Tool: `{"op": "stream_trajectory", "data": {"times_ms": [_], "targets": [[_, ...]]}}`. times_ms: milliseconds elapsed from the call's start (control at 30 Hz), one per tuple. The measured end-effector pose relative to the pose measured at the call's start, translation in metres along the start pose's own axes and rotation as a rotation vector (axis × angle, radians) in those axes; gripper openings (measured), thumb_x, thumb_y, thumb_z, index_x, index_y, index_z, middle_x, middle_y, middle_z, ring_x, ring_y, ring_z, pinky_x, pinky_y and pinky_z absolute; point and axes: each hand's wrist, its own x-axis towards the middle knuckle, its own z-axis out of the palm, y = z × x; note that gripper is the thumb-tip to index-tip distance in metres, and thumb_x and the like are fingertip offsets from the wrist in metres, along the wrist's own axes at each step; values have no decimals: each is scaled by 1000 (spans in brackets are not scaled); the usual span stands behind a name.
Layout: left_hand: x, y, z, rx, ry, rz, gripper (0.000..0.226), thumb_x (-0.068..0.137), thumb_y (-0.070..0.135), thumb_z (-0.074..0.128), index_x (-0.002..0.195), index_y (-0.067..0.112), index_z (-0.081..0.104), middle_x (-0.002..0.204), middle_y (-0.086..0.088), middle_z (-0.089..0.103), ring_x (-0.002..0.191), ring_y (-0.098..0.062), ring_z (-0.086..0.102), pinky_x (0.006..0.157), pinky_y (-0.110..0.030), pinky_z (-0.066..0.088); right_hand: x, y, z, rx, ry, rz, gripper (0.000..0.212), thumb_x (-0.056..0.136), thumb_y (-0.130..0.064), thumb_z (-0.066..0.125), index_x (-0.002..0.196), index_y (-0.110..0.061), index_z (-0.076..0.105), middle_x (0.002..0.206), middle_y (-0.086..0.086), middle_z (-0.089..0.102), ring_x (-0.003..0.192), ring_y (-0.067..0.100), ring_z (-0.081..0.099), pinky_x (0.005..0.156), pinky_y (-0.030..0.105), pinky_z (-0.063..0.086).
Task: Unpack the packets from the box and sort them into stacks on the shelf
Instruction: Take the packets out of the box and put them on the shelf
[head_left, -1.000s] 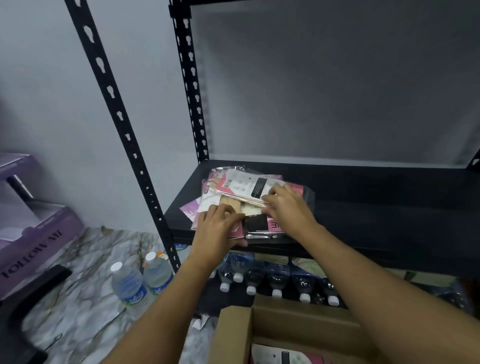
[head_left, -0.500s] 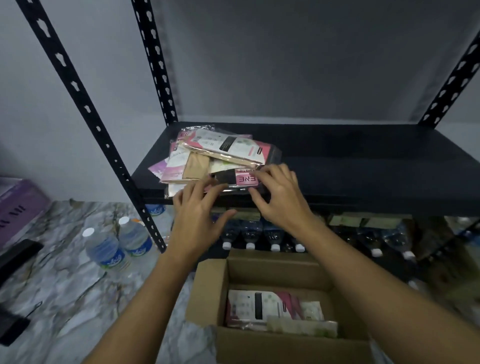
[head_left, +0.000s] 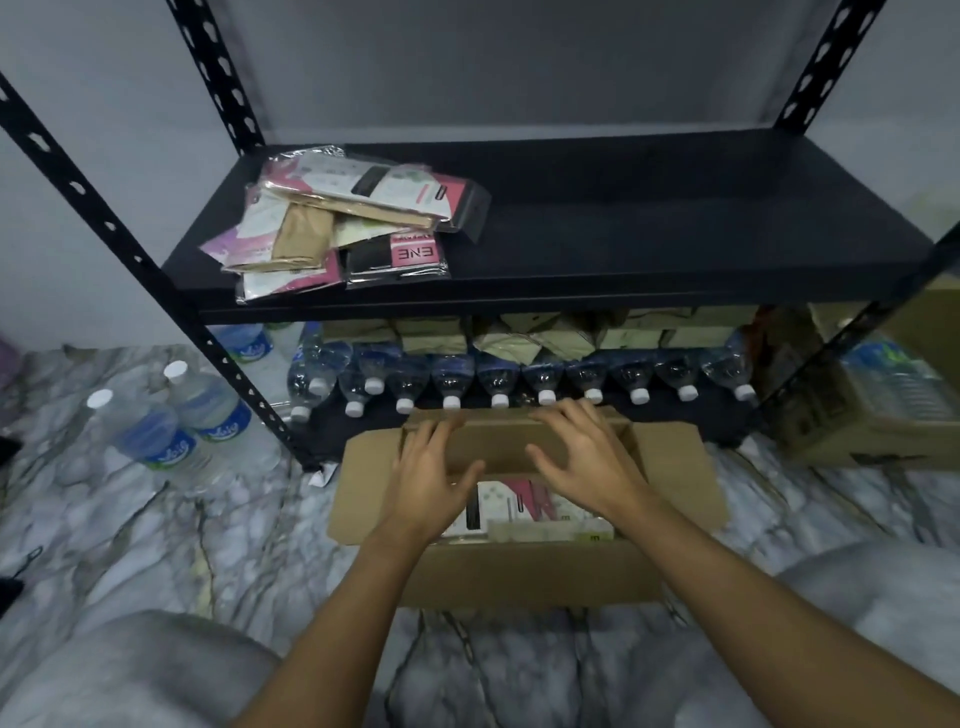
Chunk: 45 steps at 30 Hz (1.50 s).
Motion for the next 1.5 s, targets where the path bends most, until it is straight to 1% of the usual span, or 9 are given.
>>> {"op": "stream_trajectory", "data": {"times_ms": [233, 467, 633, 867, 967, 1100, 1233, 1400, 1500], "targets": [[4, -15, 30, 13, -88, -44, 55, 88, 45, 62, 136, 24, 46, 133, 5, 47, 126, -19, 43, 102, -42, 41, -17, 30, 19, 69, -41, 124, 44, 90, -38, 56, 128, -17, 55, 116, -3, 53, 113, 16, 46, 100, 36, 42], [11, -41, 67, 62, -211, -92, 56, 86, 38, 67, 132, 14, 48, 127, -4, 49, 122, -27, 46, 96, -47, 44, -22, 63, 50, 83, -210, 232, 43, 89, -40, 56, 124, -14, 58, 114, 1, 55, 109, 20, 46, 95, 38, 42], [23, -63, 92, -10, -311, -129, 50, 79, 21, 76, 122, 6, 57, 117, -12, 54, 110, -33, 54, 95, -41, 45, -13, 87, 90, 155, -506, 353, 46, 85, -42, 63, 124, -18, 57, 127, 3, 55, 125, 23, 42, 105, 38, 35], [35, -88, 117, -51, -371, -192, 54, 76, 15, 79, 125, 9, 57, 124, -11, 54, 114, -26, 52, 97, -28, 40, 0, 119, 150, 73, -859, 410, 51, 71, -41, 77, 115, -21, 60, 115, -4, 59, 104, 20, 55, 93, 38, 49], [36, -97, 126, -64, -381, -214, 50, 75, 9, 78, 121, 6, 58, 119, -13, 57, 112, -28, 53, 94, -25, 40, 1, 126, 172, 18, -935, 399, 56, 64, -36, 83, 113, -20, 60, 114, 3, 62, 103, 23, 57, 90, 38, 50], [40, -103, 131, -67, -375, -244, 49, 78, 9, 75, 123, 8, 57, 122, -12, 57, 112, -27, 55, 93, -24, 40, -1, 126, 185, -34, -942, 424, 55, 66, -27, 84, 114, -16, 58, 117, 6, 62, 105, 25, 58, 92, 38, 49], [41, -107, 132, -65, -368, -268, 48, 79, 10, 74, 124, 11, 57, 122, -9, 57, 110, -24, 55, 89, -17, 35, -3, 129, 186, 1, -959, 458, 44, 72, -20, 80, 110, -14, 59, 115, 9, 63, 104, 27, 58, 85, 32, 47], [43, -104, 128, -84, -345, -255, 48, 80, 10, 74, 125, 13, 57, 124, -8, 55, 112, -23, 55, 95, -22, 39, 6, 132, 168, 66, -886, 464, 34, 77, -17, 77, 110, -15, 67, 116, 6, 64, 98, 20, 58, 83, 30, 48], [42, -102, 125, -100, -321, -253, 46, 81, 10, 73, 124, 13, 58, 123, -7, 55, 114, -22, 54, 100, -27, 41, 15, 132, 148, 118, -787, 497, 40, 77, -18, 78, 115, -18, 67, 115, 1, 64, 100, 16, 57, 82, 25, 44]]}}
